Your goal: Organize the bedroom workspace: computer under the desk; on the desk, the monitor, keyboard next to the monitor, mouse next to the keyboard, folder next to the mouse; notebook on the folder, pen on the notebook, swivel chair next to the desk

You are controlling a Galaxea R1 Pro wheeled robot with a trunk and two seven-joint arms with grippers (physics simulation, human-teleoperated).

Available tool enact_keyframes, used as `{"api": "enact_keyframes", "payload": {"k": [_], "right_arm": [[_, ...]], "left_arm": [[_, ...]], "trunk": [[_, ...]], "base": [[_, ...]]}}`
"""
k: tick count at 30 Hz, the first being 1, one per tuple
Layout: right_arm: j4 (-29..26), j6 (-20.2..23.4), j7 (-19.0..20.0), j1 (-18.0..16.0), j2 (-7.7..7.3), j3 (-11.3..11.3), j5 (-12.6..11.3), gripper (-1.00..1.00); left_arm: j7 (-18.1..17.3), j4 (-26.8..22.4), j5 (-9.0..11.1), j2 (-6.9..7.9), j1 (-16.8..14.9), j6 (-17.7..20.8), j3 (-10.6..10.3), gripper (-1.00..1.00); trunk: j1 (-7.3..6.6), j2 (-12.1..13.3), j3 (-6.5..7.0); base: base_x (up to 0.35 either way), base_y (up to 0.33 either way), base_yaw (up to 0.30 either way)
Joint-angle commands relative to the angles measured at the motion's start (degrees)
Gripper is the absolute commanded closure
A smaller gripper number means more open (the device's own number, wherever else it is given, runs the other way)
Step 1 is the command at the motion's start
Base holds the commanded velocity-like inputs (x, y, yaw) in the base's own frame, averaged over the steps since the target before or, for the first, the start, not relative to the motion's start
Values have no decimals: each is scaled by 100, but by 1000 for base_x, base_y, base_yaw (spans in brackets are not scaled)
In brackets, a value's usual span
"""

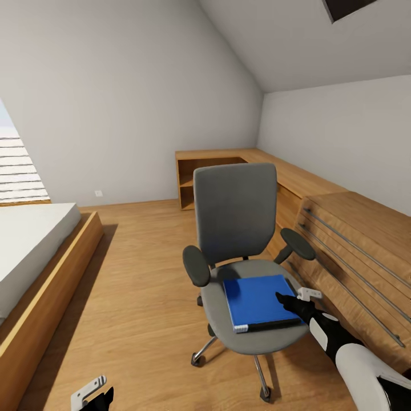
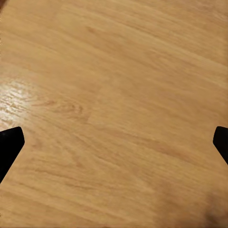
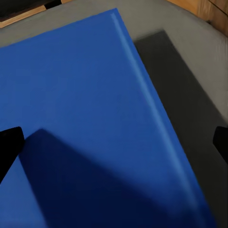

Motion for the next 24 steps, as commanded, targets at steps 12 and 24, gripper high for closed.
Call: {"api": "enact_keyframes", "payload": {"k": [12,24], "right_arm": [[120,-19,32,-1,1,-4,50,-100],[121,-19,32,-1,1,-4,50,-100]], "left_arm": [[20,-5,63,2,-1,-6,-13,-100],[20,-5,61,2,-1,-5,-13,-100]], "trunk": [[-1,-2,-6],[-1,-2,-6]], "base": [[-149,0,0],[-18,0,0]]}}
